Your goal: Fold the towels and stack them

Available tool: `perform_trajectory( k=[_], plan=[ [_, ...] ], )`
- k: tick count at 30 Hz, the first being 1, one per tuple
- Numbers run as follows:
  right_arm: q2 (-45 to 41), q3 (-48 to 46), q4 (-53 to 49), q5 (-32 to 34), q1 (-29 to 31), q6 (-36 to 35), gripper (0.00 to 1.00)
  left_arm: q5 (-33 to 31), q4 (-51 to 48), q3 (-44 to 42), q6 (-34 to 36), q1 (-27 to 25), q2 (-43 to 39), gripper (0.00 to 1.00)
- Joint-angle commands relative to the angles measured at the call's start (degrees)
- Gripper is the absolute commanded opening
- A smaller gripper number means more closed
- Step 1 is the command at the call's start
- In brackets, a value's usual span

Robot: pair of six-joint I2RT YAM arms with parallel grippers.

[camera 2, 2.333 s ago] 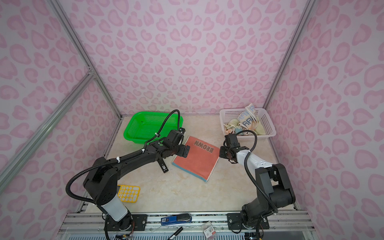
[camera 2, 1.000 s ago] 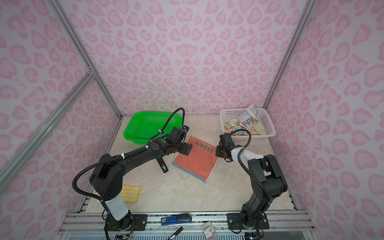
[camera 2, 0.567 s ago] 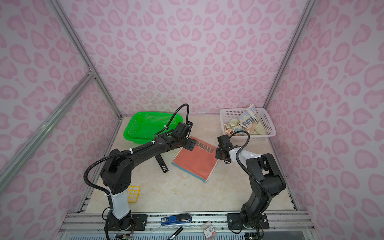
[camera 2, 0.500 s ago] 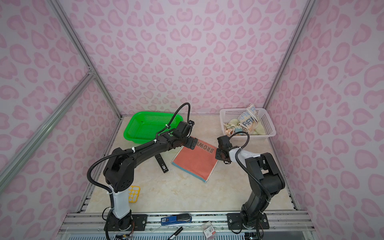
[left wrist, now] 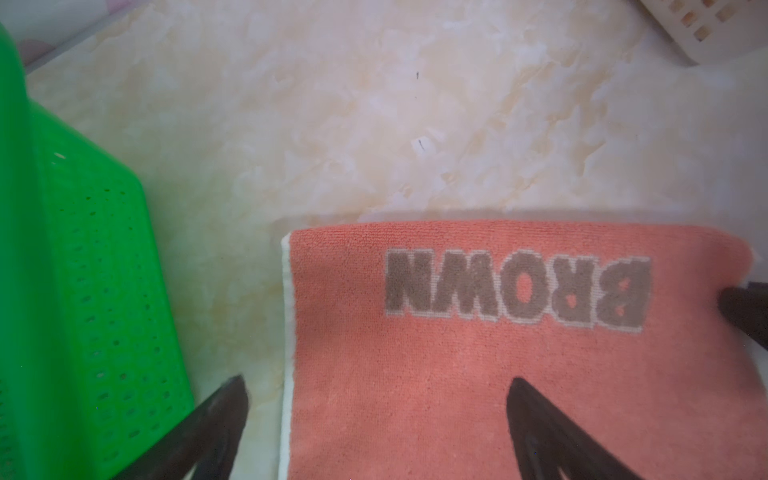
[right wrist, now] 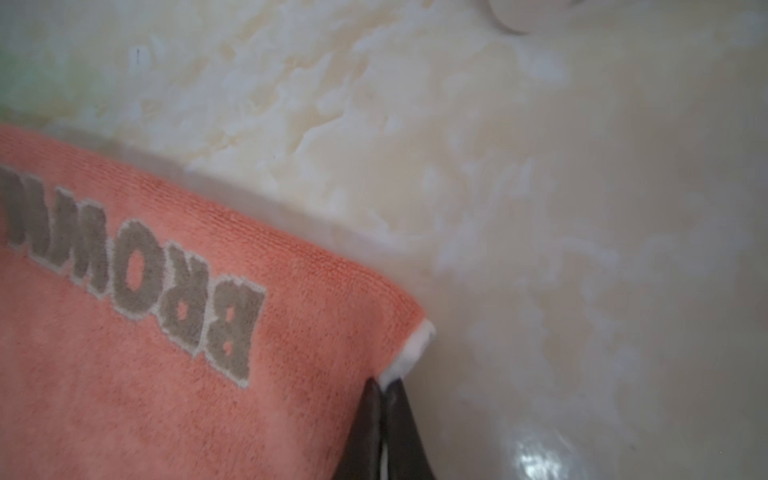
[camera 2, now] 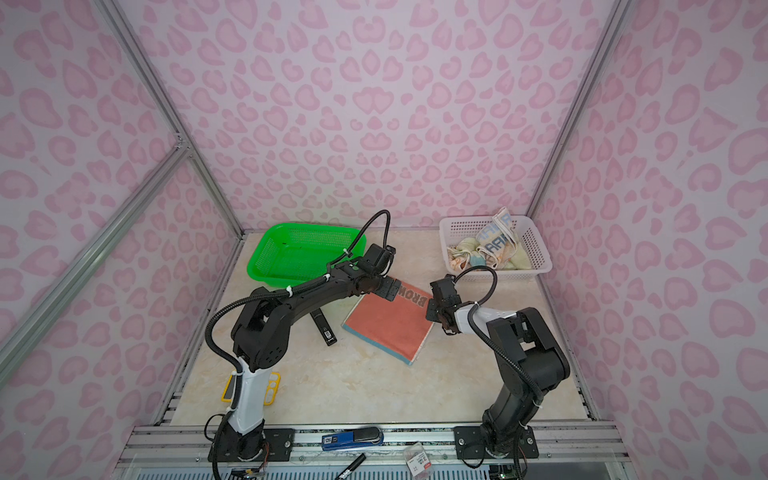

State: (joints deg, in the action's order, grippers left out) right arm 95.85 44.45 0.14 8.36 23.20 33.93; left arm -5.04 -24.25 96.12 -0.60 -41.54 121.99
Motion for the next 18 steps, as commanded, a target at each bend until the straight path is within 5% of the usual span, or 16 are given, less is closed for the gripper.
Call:
perform_trajectory(
  k=[1, 9, 14, 18],
  plan=[
    [-1.47, -2.62, -7.23, -1.63, 0.09, 1.85, 0.00, 1.23, -0.59, 0.43, -0.01, 0.00, 0.83, 0.99],
    [-11.66, -10.72, -9.70, -2.21, 0.75, 5.97, 0.00, 3.47, -1.22, -1.09, 0.98, -0.06, 0.17, 0.99],
    [-17.85, -10.29, -15.26, -0.49, 0.55, 4.29, 0.29, 4.72, -2.73, 2.64, 1.23, -0.08, 1.95, 0.98],
    [-20.94, -7.95, -20.08, 0.92, -0.48, 3.19, 0.40, 6.18, -2.94, 6.54, 1.31, -0.04, 4.04, 0.98]
  ],
)
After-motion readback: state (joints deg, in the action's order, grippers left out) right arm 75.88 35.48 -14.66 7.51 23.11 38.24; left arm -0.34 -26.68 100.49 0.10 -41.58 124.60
